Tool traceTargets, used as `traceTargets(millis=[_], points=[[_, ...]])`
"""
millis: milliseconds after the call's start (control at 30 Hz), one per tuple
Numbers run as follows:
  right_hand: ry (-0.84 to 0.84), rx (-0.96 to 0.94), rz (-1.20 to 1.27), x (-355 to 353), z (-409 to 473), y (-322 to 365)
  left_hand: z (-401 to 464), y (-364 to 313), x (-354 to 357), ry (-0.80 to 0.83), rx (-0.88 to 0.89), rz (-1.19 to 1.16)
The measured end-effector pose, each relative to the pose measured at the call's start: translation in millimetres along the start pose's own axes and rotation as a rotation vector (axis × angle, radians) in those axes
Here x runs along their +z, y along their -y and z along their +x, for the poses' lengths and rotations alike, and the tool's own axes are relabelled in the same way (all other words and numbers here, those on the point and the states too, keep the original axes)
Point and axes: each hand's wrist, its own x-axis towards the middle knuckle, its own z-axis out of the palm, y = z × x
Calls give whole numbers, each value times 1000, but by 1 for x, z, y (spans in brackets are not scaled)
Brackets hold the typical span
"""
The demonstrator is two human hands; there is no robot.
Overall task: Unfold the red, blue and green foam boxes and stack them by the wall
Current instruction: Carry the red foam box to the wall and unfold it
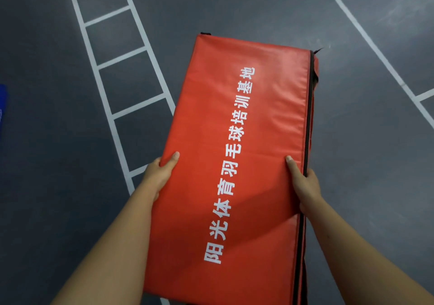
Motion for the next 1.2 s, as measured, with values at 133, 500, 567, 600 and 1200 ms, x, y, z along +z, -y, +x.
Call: traceTargets(millis=[133, 500, 567, 600, 1200], points=[[-46, 31, -55, 0, 1, 5, -1, -3, 4, 16, -45, 16], [-110, -20, 41, 4, -9, -7, 13, 43, 15, -298, -45, -116], [-125, -32, 67, 14, -11, -7, 19, 42, 12, -342, -42, -95], [-128, -35, 86, 19, -12, -4, 20, 38, 9, -355, -36, -92], [-72, -424, 15, 36, -60, 262, -13, -125, -81, -472, -111, -125]])
